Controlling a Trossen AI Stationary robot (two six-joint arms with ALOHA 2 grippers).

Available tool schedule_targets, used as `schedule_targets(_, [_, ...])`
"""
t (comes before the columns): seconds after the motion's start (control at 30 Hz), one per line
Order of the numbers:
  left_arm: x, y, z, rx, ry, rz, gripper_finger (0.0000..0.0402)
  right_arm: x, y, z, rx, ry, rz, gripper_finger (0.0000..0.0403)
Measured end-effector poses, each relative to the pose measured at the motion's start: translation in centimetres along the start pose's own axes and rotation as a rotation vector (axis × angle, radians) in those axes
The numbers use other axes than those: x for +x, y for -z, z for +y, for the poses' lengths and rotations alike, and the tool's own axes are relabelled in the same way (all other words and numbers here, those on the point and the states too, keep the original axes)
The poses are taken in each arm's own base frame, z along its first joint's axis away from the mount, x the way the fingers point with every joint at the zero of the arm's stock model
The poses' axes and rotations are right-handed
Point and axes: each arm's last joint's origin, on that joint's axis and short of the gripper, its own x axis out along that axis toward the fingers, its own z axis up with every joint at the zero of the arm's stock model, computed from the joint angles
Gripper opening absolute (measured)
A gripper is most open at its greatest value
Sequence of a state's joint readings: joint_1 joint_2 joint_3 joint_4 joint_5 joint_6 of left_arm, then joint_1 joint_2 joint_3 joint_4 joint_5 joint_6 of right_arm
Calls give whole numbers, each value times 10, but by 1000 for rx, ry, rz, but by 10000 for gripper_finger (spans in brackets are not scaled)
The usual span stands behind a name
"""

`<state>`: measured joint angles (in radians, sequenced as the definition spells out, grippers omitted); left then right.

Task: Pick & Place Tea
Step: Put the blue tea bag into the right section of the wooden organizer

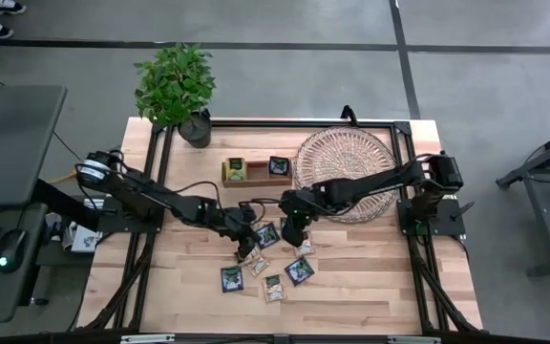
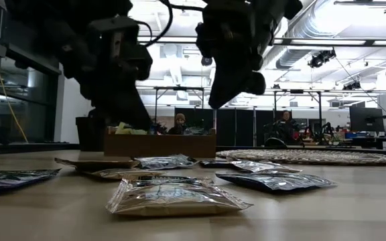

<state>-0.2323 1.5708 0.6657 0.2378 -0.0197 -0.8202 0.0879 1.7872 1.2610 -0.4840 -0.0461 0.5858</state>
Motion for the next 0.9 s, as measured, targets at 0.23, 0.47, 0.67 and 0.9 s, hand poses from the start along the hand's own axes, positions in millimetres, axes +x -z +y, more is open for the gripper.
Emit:
schedule_targets(0.23, [8, 4, 5, -9, -18, 20, 1, 5, -4, -3, 28, -27, -3, 97])
schedule_targets(0.47, [11, 7, 10, 3, -74, 33, 0, 5, -9, -9, 56, -25, -17, 123])
schedule_targets(0.67, [22, 14, 17, -2, -113, 51, 0, 8, -12, -14, 93, -21, -21, 124])
schedule_targets(0.9, [32, 18, 22, -30, -127, 58, 0, 37, -7, -17, 147, -44, 38, 124])
